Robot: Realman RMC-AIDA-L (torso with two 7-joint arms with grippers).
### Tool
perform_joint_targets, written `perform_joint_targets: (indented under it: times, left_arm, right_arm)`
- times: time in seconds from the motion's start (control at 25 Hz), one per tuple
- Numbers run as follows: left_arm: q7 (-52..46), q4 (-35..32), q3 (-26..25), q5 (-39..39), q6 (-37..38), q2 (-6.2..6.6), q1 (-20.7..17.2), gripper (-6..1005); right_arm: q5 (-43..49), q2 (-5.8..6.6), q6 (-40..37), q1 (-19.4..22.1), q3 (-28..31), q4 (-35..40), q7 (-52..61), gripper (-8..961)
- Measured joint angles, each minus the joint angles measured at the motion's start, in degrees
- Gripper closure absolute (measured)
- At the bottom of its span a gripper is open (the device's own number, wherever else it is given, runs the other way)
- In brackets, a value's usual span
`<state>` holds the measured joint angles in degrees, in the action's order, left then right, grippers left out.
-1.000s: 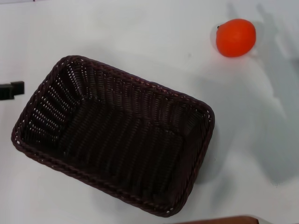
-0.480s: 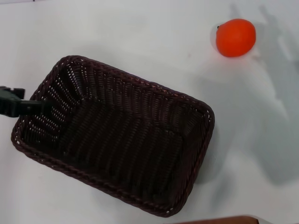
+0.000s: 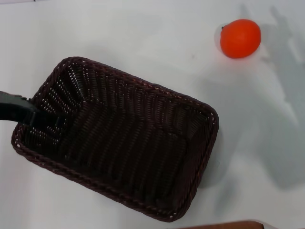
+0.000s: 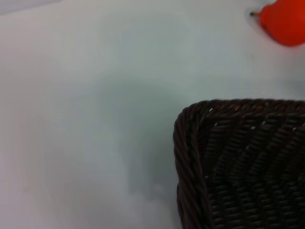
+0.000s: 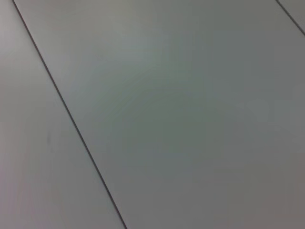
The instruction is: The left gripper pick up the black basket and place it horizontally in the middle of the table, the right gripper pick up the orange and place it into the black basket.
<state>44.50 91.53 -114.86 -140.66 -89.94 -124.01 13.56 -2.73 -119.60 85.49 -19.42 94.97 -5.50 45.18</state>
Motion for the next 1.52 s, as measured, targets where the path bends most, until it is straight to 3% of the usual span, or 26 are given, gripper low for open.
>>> perform_joint_targets:
  times: [0.16, 0.6, 0.8, 1.04, 1.32, 1.52]
  left_arm:
    - [-0.9, -1.2, 0.3, -1.3, -0.8, -0.01, 1.4, 245]
    - [-3.7, -1.8, -0.3, -1.4, 0.9, 0.02, 1.7, 478]
    - [-4.2, -1.8, -0.4, -1.4, 3.4, -0.08, 0.8, 712]
    - [-9.7, -1.6, 0.3, -1.8, 6.6, -0.18, 0.2, 821]
    - [-17.9, -1.4, -0.1, 0.6, 7.5, -0.36, -0.1, 823]
    - [-22.1, -0.5, -0.1, 6.3, 10.7, -0.44, -4.2, 824]
  right_arm:
    - [0.0, -0.01, 0.0, 0.0, 0.5, 0.0, 0.0, -1]
    - [0.0, -0.02, 0.1, 0.2, 0.9, -0.3, 0.0, -2]
    - [0.0, -0.02, 0.4, 0.3, 1.1, -0.7, 0.0, -1]
    - [0.0, -0.02, 0.4, -0.3, 3.1, -0.7, 0.2, -1]
    - [0.0, 0.22, -0.9, -0.8, 5.2, -3.1, 1.3, -1]
    - [0.0, 0.40, -3.6, -1.2, 6.1, -6.1, 2.0, -1]
